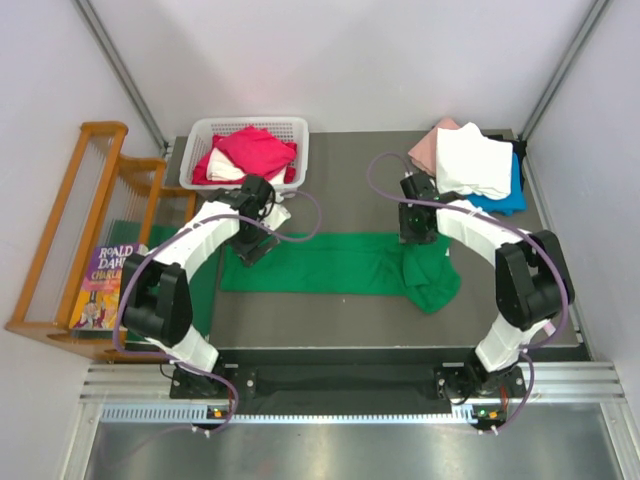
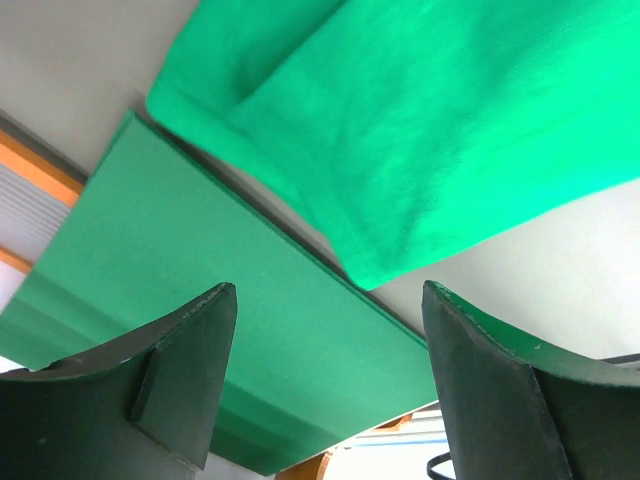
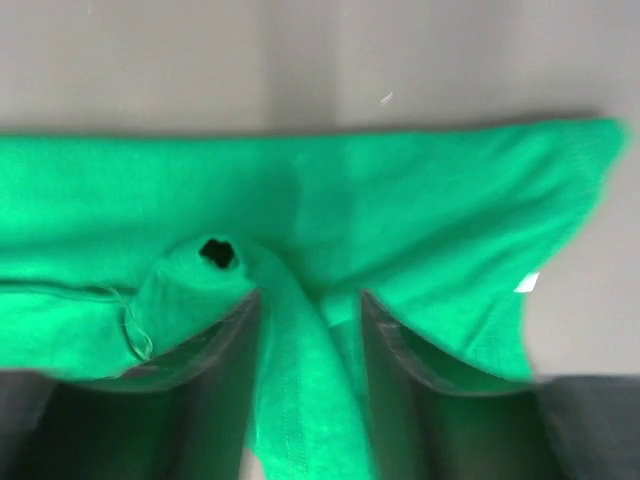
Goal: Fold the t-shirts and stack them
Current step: Fold the tshirt
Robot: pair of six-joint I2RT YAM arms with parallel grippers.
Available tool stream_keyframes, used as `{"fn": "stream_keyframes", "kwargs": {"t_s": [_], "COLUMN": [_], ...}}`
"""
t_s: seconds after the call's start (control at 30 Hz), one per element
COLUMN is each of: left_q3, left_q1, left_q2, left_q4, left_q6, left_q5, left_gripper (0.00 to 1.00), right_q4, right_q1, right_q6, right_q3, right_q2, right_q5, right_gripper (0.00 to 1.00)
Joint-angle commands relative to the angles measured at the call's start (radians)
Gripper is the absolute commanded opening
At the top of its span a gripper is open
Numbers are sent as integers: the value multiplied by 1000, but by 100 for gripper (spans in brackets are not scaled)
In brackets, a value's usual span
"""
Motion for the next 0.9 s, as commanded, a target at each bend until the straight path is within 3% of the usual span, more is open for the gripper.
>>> {"fn": "stream_keyframes", "kwargs": {"t_s": [0.0,0.1,0.17,0.37,0.6,0.87], "left_q3": [39,36,34,13,24,30], "left_q1": [-53,-91,-99,-110,-133,-148], "left_q2": [-35,-23,-20,-11,34,54], "left_q4": [-38,-35,-35,-13,11,17], "left_q6": [-52,-71,-80,-88,-109,-126], "left_q5": [16,8,10,8,14,19], "left_gripper": [79,79,79,79,79,79], "right_q4": [-12,-53,-63,-64,-47,-3], "right_q1": [-48,-64,-64,-58,-51,-50], "right_q6": [-11,-9,0,60,144,180], "right_q3": [113,168,153,-96,-400,-482], "right_q2": [6,-3,-39,-314,-604,-623], "right_q5": [62,73,53,-57,-122,-196], "right_gripper": [62,75,76,61,56,50]}}
